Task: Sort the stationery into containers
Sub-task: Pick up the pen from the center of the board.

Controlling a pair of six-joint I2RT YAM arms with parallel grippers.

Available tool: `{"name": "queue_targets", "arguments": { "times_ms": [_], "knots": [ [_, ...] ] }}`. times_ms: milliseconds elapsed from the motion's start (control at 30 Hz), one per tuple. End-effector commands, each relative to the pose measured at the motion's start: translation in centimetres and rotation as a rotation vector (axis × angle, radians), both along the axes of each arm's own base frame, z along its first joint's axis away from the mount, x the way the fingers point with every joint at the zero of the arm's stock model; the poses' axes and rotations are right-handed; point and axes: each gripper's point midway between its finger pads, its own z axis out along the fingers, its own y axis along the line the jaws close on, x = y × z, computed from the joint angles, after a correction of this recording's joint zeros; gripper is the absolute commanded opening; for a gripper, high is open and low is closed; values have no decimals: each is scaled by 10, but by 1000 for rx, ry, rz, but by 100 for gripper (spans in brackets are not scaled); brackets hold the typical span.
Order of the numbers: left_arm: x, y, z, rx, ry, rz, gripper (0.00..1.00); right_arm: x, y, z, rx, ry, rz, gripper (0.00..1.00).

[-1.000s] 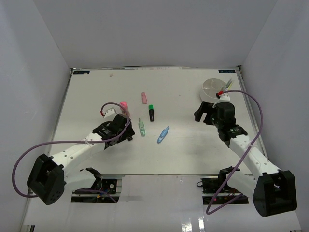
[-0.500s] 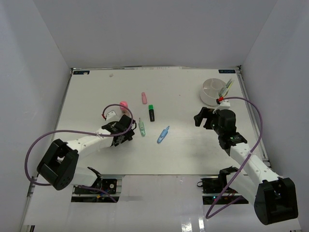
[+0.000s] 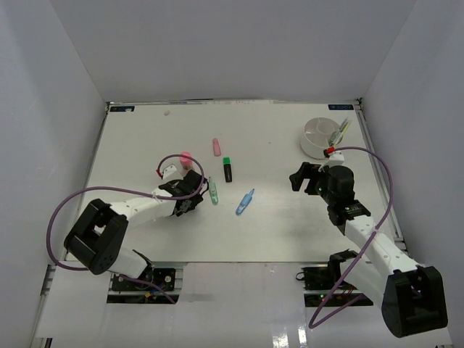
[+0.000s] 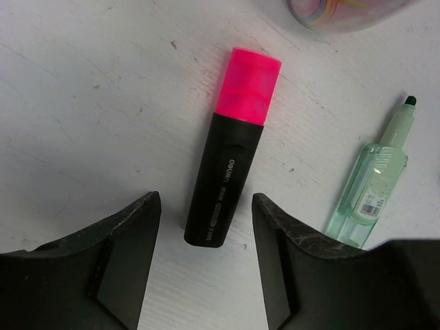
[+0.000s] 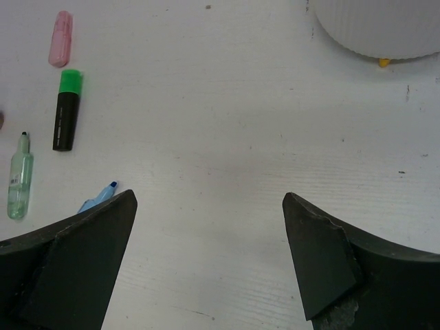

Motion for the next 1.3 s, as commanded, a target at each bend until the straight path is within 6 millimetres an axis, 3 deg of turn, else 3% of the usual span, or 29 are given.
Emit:
{"name": "queue_targets", "arguments": {
  "times_ms": [0, 333, 633, 800, 967, 1133, 1267],
  "knots": [
    [12, -6, 11, -9, -49, 8, 66, 6, 3, 11, 13, -55, 13, 93],
    [10, -3, -1, 24, -19, 7, 50, 6, 4, 10, 13, -52, 20, 92],
    [-3, 1, 7, -2, -32, -28, 19, 3, 15, 17, 24, -76, 96, 92],
    [-4, -12, 44, -68, -108, -170, 18, -5, 38, 31, 52, -116, 255, 92],
    [-4, -38, 92, -89, -231, -479, 20, -10, 53, 41, 44, -60, 377, 92],
    [-17, -75, 136, -128, -388, -854, 20, -24, 85, 81, 155, -22, 583, 90],
    [-17, -92, 161, -56, -502, -1085, 20, -32, 103, 114, 249, -23, 703, 89]
  ]
}}
